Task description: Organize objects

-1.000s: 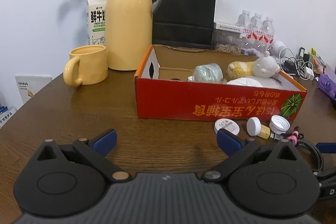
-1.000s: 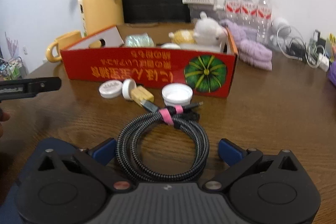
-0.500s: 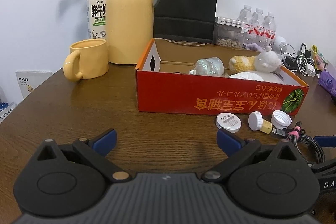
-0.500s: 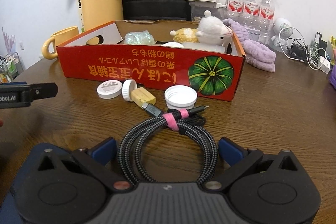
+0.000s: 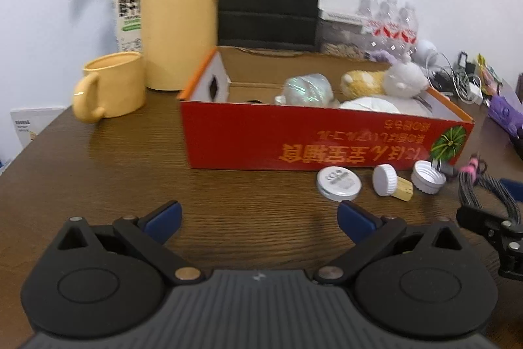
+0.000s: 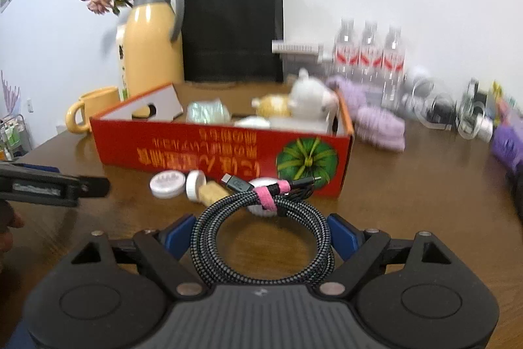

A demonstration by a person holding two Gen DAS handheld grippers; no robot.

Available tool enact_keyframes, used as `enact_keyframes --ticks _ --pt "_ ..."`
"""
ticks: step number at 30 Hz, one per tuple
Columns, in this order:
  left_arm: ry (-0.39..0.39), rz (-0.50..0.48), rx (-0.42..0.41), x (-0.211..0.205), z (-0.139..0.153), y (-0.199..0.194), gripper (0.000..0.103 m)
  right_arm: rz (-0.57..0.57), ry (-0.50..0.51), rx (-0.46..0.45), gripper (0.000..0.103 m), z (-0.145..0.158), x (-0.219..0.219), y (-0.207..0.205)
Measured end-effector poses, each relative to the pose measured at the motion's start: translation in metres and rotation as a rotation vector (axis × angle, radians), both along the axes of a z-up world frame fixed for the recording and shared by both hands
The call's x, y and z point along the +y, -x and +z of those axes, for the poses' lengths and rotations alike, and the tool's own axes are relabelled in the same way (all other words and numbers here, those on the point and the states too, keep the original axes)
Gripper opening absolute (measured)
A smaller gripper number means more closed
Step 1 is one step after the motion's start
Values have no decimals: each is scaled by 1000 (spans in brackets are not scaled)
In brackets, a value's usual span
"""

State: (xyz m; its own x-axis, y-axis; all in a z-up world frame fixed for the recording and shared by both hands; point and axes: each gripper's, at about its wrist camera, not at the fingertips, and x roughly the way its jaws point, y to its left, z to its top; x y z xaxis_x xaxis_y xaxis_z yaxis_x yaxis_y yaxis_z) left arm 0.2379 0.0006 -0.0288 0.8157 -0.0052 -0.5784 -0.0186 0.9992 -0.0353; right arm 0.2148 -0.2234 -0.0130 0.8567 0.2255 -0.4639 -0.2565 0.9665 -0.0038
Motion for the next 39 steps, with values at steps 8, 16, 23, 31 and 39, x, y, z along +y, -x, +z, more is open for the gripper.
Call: enact_keyframes --ticks 8,16,23,31,39 --pt "-41 -35 47 -35 -7 -37 103 -17 7 -126 85 12 -7 -8" --pt "-65 -34 57 -46 -11 -54 103 -8 22 -141 85 12 -8 -11" --pt "-58 -73 60 -52 -12 -55 42 -11 34 -141 85 9 -5 -8" --pt "-36 -83 -18 -49 2 -34 40 -14 44 -182 85 10 -3 -1" --pt "-3 -73 -175 -41 37 -2 40 -2 28 -218 85 17 -2 1"
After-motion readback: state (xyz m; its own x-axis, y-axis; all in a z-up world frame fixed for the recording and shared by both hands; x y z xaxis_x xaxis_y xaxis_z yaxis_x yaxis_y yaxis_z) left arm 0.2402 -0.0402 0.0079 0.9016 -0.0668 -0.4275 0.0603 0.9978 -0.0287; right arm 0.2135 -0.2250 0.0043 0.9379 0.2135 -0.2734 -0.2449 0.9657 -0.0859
